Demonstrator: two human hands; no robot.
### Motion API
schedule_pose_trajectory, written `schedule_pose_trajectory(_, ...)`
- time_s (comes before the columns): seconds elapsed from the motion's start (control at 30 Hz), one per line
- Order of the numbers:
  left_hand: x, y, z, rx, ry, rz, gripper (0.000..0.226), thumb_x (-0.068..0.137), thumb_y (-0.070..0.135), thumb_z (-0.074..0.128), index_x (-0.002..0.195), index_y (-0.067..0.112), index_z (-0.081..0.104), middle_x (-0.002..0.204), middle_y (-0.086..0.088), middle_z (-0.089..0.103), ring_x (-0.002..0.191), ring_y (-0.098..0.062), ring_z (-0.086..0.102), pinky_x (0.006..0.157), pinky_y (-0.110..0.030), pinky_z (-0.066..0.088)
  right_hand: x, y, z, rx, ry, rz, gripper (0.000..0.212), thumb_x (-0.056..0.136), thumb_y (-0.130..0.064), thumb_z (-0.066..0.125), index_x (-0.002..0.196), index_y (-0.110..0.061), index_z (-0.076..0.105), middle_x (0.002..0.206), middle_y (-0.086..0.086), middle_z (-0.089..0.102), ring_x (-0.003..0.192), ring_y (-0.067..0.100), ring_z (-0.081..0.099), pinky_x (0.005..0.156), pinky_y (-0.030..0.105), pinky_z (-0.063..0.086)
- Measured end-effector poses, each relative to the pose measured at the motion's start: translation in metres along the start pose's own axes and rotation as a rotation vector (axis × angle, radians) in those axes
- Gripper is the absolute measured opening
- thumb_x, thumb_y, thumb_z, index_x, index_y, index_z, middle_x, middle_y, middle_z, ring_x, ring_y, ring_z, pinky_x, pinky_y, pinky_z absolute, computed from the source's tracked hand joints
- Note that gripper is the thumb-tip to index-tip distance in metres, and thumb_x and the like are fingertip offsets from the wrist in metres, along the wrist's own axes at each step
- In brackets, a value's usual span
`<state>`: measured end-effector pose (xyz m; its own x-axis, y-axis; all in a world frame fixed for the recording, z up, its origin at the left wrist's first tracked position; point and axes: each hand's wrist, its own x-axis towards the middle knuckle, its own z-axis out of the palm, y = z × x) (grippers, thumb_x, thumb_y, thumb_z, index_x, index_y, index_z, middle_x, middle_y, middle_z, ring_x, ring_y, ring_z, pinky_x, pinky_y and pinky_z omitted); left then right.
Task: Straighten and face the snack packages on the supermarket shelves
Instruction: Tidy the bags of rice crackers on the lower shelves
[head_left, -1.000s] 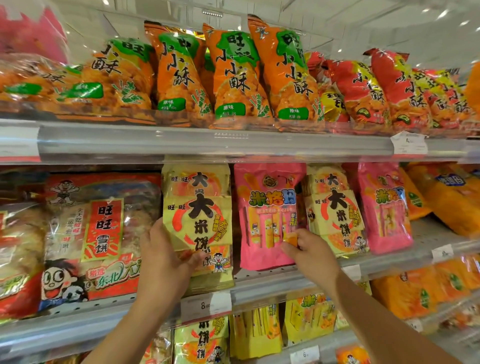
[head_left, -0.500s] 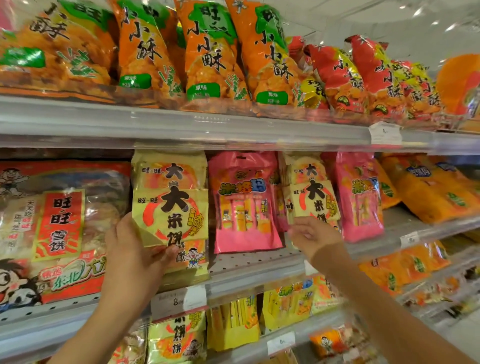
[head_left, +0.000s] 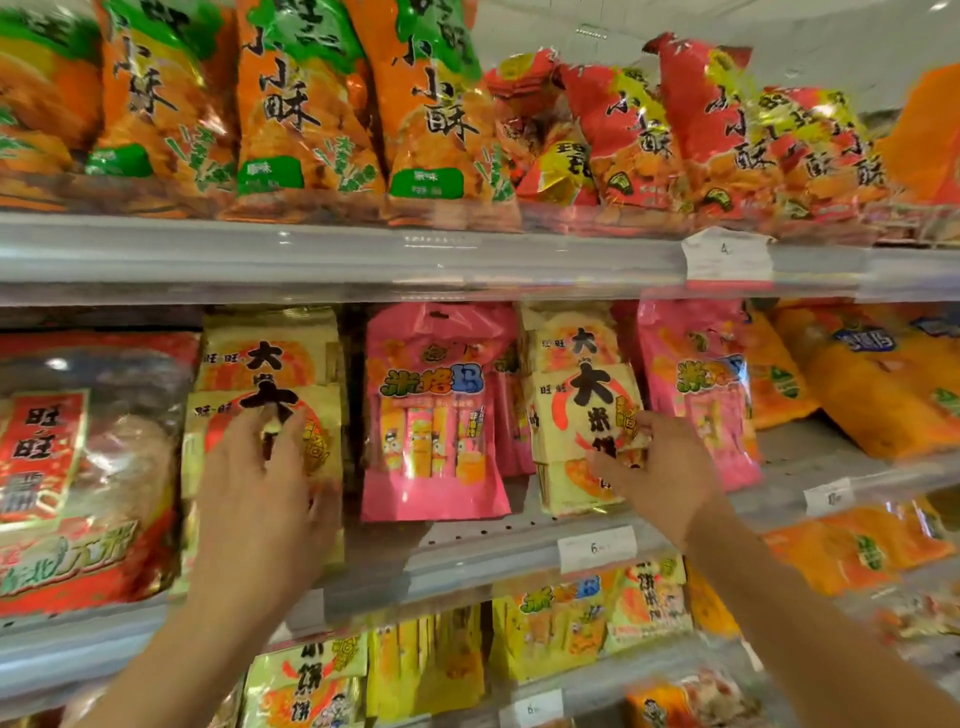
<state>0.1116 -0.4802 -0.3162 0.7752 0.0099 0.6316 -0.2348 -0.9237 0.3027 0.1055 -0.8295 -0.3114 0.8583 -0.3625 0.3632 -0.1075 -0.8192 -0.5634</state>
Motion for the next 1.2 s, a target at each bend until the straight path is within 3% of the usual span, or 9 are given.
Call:
schedule_pose_trajectory(0.1, 0.007, 0.045, 0.006, -0.198, -0.164, -0.024, 0.081, 0.081, 0.049, 0.066, 0.147, 0.012, 0.036, 0.140, -0.019, 0.040, 0.130, -0.034, 0.036, 0.105, -0.047, 0.036, 0.007, 0.004, -0.003, -0.036, -0.043, -0.056, 0.081, 0.073, -0.065, 0.066, 0.132, -0.013, 0.050, 0.128, 0.008, 0.055, 0.121, 0.023, 0.048, 0.096, 0.041, 0.048)
schedule_pose_trajectory(0.2, 0.013, 0.073, 0.022, -0.229, -0.231, -0.110, 0.091, 0.075, 0.067, 0.061, 0.146, 0.018, 0.030, 0.137, -0.018, 0.039, 0.127, -0.035, 0.037, 0.105, -0.043, 0.037, 0.011, 0.004, -0.005, -0.069, -0.020, -0.032, 0.083, 0.069, -0.068, 0.068, 0.125, -0.009, 0.052, 0.118, 0.009, 0.057, 0.107, 0.023, 0.055, 0.083, 0.036, 0.053)
schedule_pose_trajectory(0.37, 0.015, 0.083, 0.037, -0.190, -0.204, -0.213, 0.105, 0.065, 0.056, 0.081, 0.144, 0.012, 0.027, 0.135, -0.023, 0.039, 0.126, -0.042, 0.039, 0.105, -0.049, 0.039, 0.020, 0.015, -0.001, 0.185, -0.231, 0.103, 0.069, 0.064, -0.065, 0.075, 0.110, -0.016, 0.062, 0.098, 0.000, 0.070, 0.089, 0.019, 0.066, 0.081, 0.037, 0.056)
schedule_pose_trajectory(0.5, 0.012, 0.085, 0.043, -0.335, -0.170, -0.242, 0.120, 0.056, 0.041, 0.092, 0.145, 0.012, 0.018, 0.137, -0.019, 0.028, 0.108, -0.043, 0.053, 0.085, -0.040, 0.044, 0.024, 0.019, 0.008, 0.294, -0.206, 0.104, 0.058, 0.061, -0.059, 0.081, 0.100, -0.021, 0.060, 0.090, -0.007, 0.069, 0.083, 0.013, 0.066, 0.071, 0.029, 0.054)
schedule_pose_trajectory(0.6, 0.012, 0.081, 0.047, -0.419, -0.156, -0.247, 0.129, 0.056, 0.037, 0.094, 0.151, 0.023, 0.008, 0.137, -0.020, 0.032, 0.091, -0.034, 0.057, 0.083, -0.035, 0.045, 0.029, 0.022, 0.011, 0.343, -0.196, 0.092, 0.058, 0.057, -0.056, 0.085, 0.097, -0.025, 0.057, 0.090, -0.010, 0.068, 0.084, 0.011, 0.065, 0.073, 0.032, 0.055)
schedule_pose_trajectory(0.77, 0.013, 0.077, 0.041, -0.598, -0.096, -0.219, 0.119, 0.061, 0.033, 0.092, 0.150, 0.036, 0.013, 0.121, 0.012, 0.057, 0.098, -0.016, 0.064, 0.075, -0.027, 0.052, 0.036, 0.027, 0.011, 0.385, -0.218, 0.066, 0.043, 0.053, -0.047, 0.090, 0.084, -0.030, 0.065, 0.082, -0.015, 0.072, 0.082, 0.008, 0.067, 0.081, 0.036, 0.056)
schedule_pose_trajectory(1.0, 0.000, 0.036, -0.018, -0.685, -0.006, -0.278, 0.118, 0.043, 0.054, 0.085, 0.142, 0.052, 0.019, 0.141, 0.004, 0.051, 0.094, -0.016, 0.068, 0.064, -0.024, 0.056, 0.024, 0.013, 0.014, 0.447, -0.166, -0.004, 0.034, 0.057, -0.041, 0.090, 0.084, -0.032, 0.071, 0.078, -0.016, 0.073, 0.075, 0.005, 0.069, 0.077, 0.035, 0.056)
schedule_pose_trajectory(1.1, -0.015, 0.009, -0.037, -0.669, -0.006, -0.323, 0.121, 0.039, 0.058, 0.085, 0.141, 0.054, 0.020, 0.136, -0.002, 0.055, 0.100, -0.025, 0.067, 0.079, -0.043, 0.058, 0.015, -0.018, 0.018, 0.479, -0.178, -0.115, 0.027, 0.061, -0.041, 0.088, 0.081, -0.045, 0.071, 0.078, -0.027, 0.071, 0.071, -0.008, 0.066, 0.068, 0.024, 0.052)
schedule_pose_trajectory(1.2, -0.023, -0.012, -0.049, -0.656, 0.017, -0.344, 0.116, 0.042, 0.053, 0.086, 0.140, 0.051, 0.023, 0.130, -0.003, 0.058, 0.091, -0.016, 0.068, 0.070, -0.035, 0.057, 0.007, -0.055, 0.033, 0.489, -0.198, -0.145, 0.029, 0.062, -0.041, 0.088, 0.086, -0.035, 0.073, 0.080, -0.021, 0.073, 0.077, -0.002, 0.068, 0.071, 0.026, 0.053)
